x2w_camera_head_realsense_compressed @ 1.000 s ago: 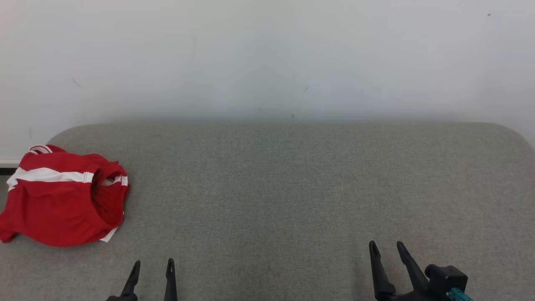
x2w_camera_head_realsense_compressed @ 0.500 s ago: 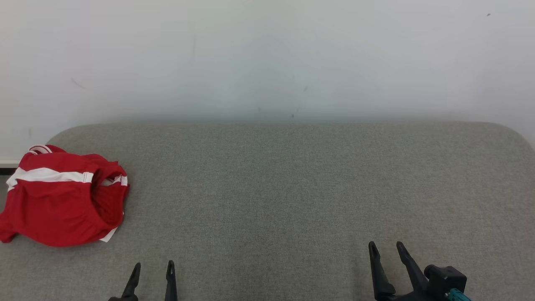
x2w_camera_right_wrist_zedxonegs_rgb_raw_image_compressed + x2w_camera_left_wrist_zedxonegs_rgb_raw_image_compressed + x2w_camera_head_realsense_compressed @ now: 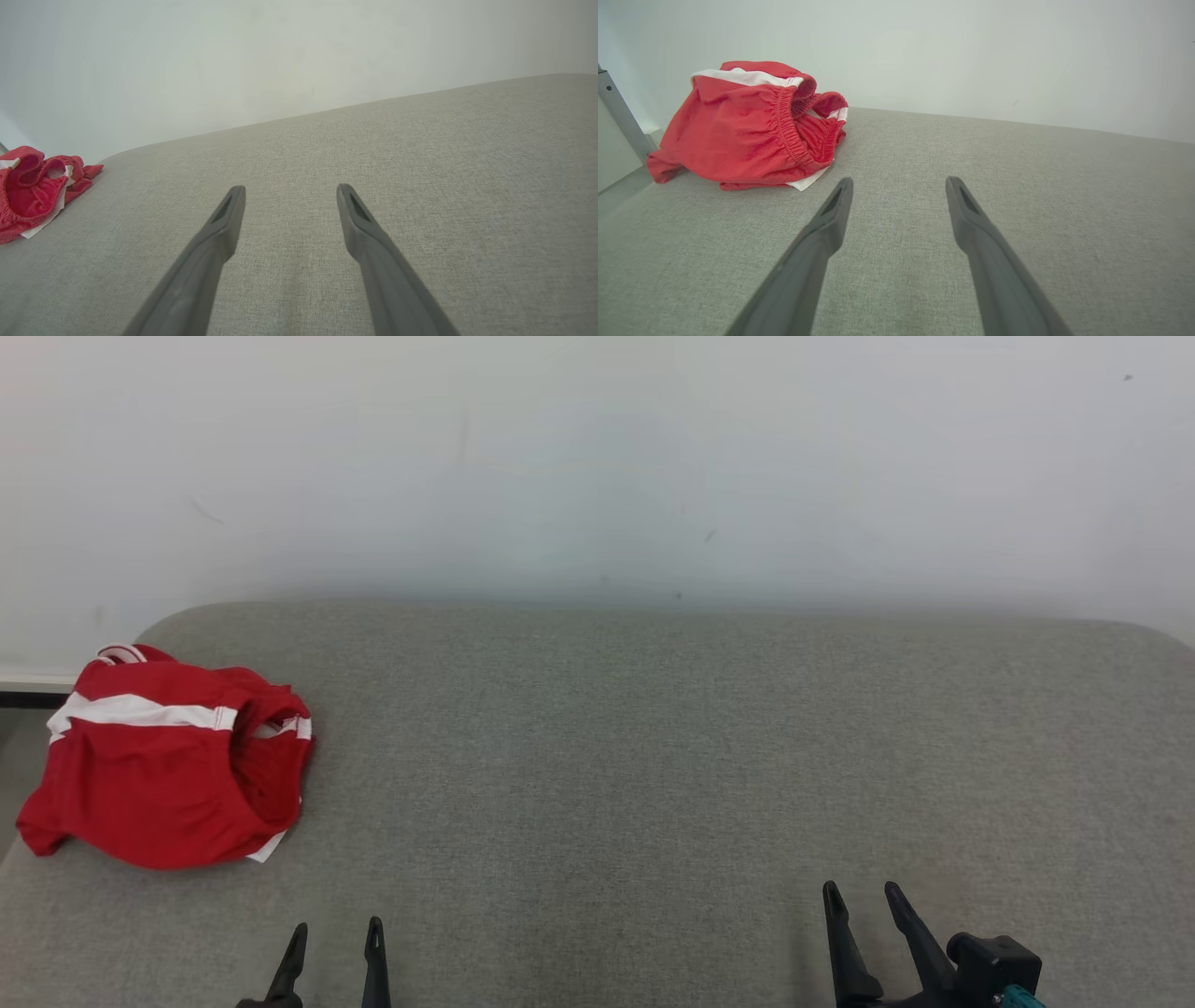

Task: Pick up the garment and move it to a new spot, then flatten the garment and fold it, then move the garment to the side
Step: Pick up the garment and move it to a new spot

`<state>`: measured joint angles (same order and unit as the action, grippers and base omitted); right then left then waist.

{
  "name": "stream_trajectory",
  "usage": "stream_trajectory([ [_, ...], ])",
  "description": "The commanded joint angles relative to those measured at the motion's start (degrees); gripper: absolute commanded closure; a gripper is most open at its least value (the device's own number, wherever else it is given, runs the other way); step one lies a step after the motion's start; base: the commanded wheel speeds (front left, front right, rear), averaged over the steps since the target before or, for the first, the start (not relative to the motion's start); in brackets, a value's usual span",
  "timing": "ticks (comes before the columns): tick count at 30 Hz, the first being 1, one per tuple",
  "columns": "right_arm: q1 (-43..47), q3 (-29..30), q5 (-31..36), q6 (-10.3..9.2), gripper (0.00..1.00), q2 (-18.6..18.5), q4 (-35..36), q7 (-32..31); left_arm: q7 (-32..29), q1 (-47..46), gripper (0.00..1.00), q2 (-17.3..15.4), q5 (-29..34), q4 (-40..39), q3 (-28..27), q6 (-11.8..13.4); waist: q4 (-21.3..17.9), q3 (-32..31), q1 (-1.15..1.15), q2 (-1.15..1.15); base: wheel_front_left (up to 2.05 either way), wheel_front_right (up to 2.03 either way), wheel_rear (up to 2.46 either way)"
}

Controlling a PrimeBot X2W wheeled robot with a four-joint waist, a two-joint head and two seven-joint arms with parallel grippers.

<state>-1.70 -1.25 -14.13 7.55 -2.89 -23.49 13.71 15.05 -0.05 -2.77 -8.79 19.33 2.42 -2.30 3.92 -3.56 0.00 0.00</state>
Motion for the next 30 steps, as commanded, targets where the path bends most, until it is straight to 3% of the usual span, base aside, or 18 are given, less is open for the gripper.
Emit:
stream_trajectory([
  [1, 0.4, -0.3, -0.5, -0.12, 0.00, 0.0, -0.1, 0.4, 0.2, -0.2, 0.00, -0.2, 0.5, 0.1, -0.1, 0.0, 1.6, -0.1, 0.00, 0.00, 0.00, 0.00, 0.00],
  [30, -0.6, -2.9, -4.0, -0.12, 0.00, 0.0, -2.2, 1.4, 0.2, 0.0, 0.00, -1.3, 1.4, 1.6, -2.0, -1.0, 23.1, -0.4, 0.00, 0.00, 0.00, 0.00, 0.00],
])
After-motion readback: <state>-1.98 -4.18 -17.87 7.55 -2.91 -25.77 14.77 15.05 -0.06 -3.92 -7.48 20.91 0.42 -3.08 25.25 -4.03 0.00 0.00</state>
